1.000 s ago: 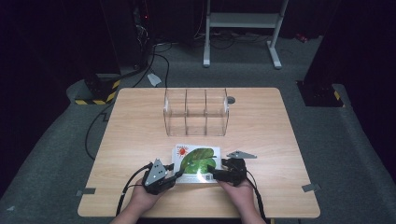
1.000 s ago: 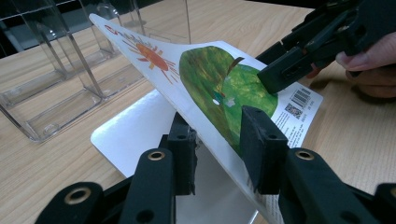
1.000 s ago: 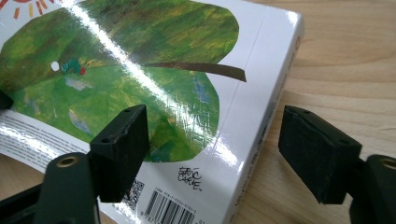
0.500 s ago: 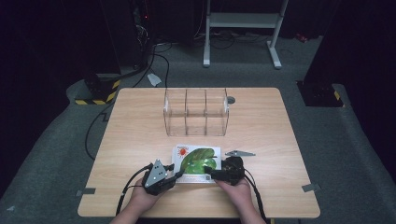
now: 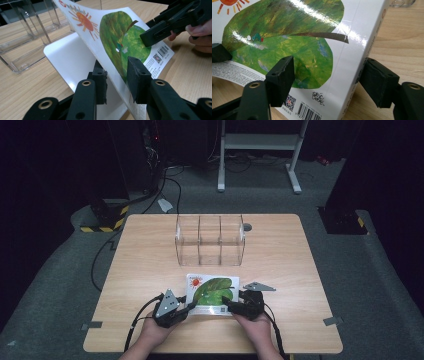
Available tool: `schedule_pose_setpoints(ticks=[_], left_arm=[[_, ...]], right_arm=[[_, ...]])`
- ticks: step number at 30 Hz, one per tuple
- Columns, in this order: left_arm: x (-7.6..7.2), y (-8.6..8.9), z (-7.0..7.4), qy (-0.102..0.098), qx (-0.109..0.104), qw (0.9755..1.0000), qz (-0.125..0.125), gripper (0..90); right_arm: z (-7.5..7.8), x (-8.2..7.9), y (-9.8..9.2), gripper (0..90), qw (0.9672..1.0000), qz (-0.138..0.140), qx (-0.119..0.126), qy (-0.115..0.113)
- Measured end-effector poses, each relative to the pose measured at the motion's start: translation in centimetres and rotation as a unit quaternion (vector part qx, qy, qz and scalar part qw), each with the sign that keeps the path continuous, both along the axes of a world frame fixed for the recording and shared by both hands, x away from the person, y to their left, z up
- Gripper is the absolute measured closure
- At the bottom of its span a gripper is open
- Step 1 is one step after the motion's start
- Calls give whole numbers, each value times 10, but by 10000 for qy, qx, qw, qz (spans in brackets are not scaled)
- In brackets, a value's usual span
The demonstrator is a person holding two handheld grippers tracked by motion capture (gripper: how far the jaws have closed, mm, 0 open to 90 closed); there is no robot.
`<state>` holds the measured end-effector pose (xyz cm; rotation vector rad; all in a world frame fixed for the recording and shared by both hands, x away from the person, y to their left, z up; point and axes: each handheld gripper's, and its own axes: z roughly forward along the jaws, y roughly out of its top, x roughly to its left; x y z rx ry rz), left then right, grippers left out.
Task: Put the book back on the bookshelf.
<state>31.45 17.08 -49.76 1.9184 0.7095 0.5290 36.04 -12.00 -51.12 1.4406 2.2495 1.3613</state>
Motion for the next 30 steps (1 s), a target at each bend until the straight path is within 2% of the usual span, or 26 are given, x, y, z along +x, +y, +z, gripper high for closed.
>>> schedule_pose_setpoints(ticks=[5, 12, 18, 22, 30], left_arm=[[2, 1, -1, 98, -65, 9999, 94, 700], [6, 3, -5, 239, -53, 9995, 182, 700], [9, 2, -8, 305, 10, 9991, 290, 702], [10, 1, -11, 354, 136, 9986, 372, 709], [12, 0, -14, 379, 186, 9981, 438, 709]], right_arm=[[3, -4, 0, 337, 9995, -90, -112, -268], [8, -10, 0, 380, 9979, -213, -211, -569], [13, -14, 0, 405, 9956, -282, -269, -858], [15, -17, 0, 416, 9938, -290, -289, -1036], [16, -21, 0, 420, 9922, -271, -334, -1166]])
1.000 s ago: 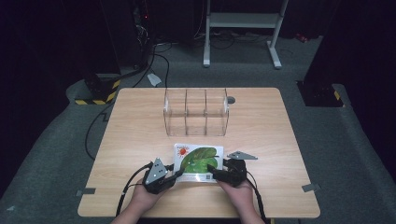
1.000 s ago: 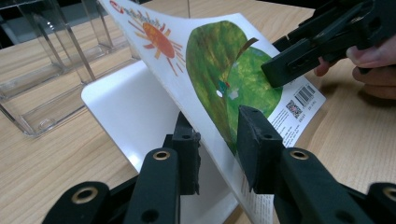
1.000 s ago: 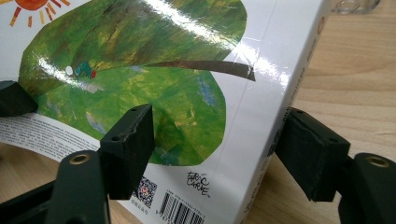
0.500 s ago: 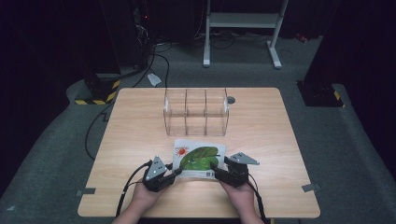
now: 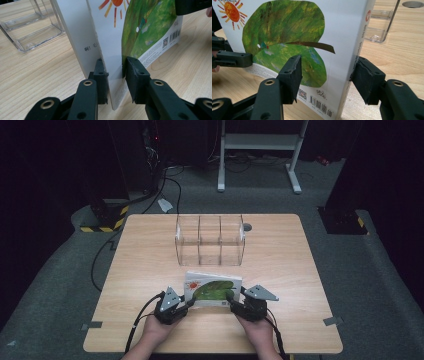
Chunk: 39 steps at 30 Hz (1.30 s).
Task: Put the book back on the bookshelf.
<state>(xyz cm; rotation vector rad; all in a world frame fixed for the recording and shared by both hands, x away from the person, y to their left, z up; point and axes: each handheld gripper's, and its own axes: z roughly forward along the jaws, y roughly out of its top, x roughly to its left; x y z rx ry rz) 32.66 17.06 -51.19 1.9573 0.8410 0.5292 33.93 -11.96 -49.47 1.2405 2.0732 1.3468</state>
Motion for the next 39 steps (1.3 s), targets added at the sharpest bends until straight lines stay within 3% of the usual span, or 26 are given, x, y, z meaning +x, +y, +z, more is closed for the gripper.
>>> schedule_pose_setpoints(ticks=[22, 29, 39], left_arm=[[0, 1, -7, 44, 198, 9998, -76, 654], [-1, 4, -8, 183, 185, 9997, 22, 563], [3, 9, -7, 162, 210, 9992, 304, 426]], right_arm=[[1, -12, -4, 431, 9995, 183, -82, -235], [3, -17, -6, 403, 9990, 277, -81, -334], [9, -15, -4, 351, 9979, 494, -136, -400]])
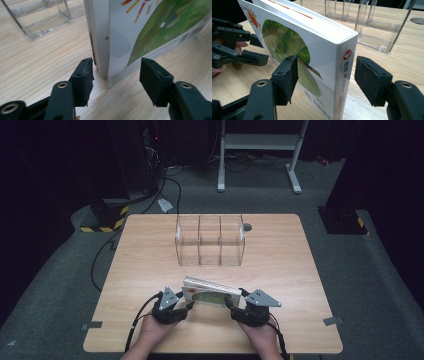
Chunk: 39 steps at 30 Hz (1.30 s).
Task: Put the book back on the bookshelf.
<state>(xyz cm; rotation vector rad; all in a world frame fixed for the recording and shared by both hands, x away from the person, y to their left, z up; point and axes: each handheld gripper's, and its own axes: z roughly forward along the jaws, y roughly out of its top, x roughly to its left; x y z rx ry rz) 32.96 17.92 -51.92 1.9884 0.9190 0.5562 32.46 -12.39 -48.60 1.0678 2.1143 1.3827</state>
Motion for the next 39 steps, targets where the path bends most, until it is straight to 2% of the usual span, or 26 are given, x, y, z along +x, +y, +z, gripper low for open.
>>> schedule_pose_setpoints(ticks=[5, 15, 25, 27, 33, 37, 39], left_arm=[[2, 2, 0, -42, 10, 9998, 196, 372], [4, 5, -1, -19, 79, 9996, 262, 363], [9, 9, -5, 27, 342, 9988, 337, 353], [10, 12, -5, 3, 477, 9980, 408, 350], [16, 29, -5, 152, 458, 9961, 737, 347], [22, 42, -7, 316, 501, 9928, 1038, 338], [24, 47, -7, 363, 452, 9917, 1152, 335]], right_arm=[[1, 4, 1, 364, 9999, 124, 9, 59], [4, 7, 6, 361, 9996, 265, 49, 8], [2, 8, 10, 397, 9994, 341, 31, -46], [2, 9, 10, 408, 9994, 345, 44, -58], [2, 9, 9, 417, 9993, 363, 62, -94], [2, 8, 8, 423, 9991, 398, 61, -117], [2, 8, 8, 427, 9991, 405, 69, -121]])
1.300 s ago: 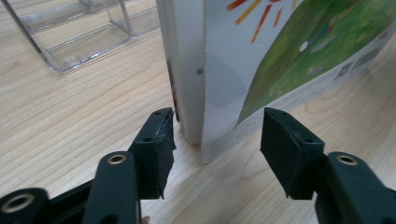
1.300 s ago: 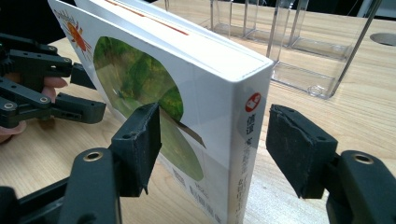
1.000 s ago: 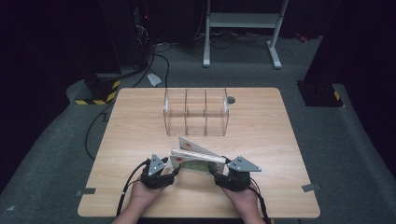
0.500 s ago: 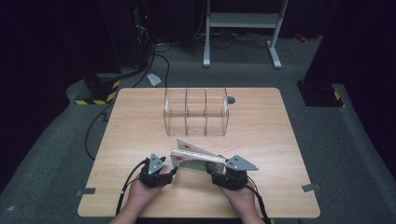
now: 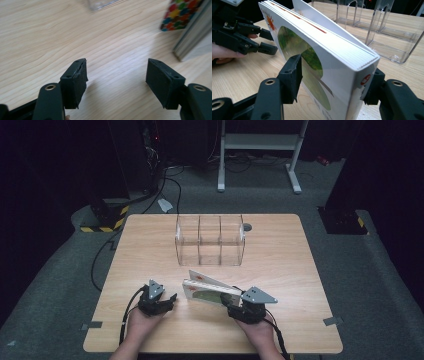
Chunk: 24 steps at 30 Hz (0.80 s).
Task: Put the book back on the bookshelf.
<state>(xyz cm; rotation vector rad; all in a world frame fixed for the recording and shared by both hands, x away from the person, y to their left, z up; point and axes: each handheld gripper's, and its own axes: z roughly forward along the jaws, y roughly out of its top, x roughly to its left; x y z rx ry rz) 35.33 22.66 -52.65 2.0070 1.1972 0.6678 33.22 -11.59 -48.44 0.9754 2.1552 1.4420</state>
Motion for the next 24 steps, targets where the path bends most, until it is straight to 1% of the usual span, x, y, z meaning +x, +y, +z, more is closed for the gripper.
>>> schedule_pose_setpoints(ticks=[2, 3, 5, 9, 13, 24], left_arm=[[2, 2, -1, 115, -89, 9999, 74, 331], [3, 2, -1, 237, -140, 9996, 103, 328], [3, 2, -1, 296, -188, 9993, 96, 322], [4, 3, -1, 334, -255, 9991, 93, 322], [4, 3, -1, 338, -248, 9991, 85, 322], [5, 3, -1, 339, -238, 9991, 73, 322]], right_arm=[[0, -1, 0, 431, 10000, 7, 2, -10], [0, -1, 0, 435, 10000, 16, -1, -15], [0, -1, 0, 449, 10000, 56, 10, -26], [0, -2, 0, 460, 10000, 73, -2, -40], [-1, -4, -1, 510, 9999, 109, 13, -63], [-1, -9, 0, 561, 9997, 187, 3, -125]])
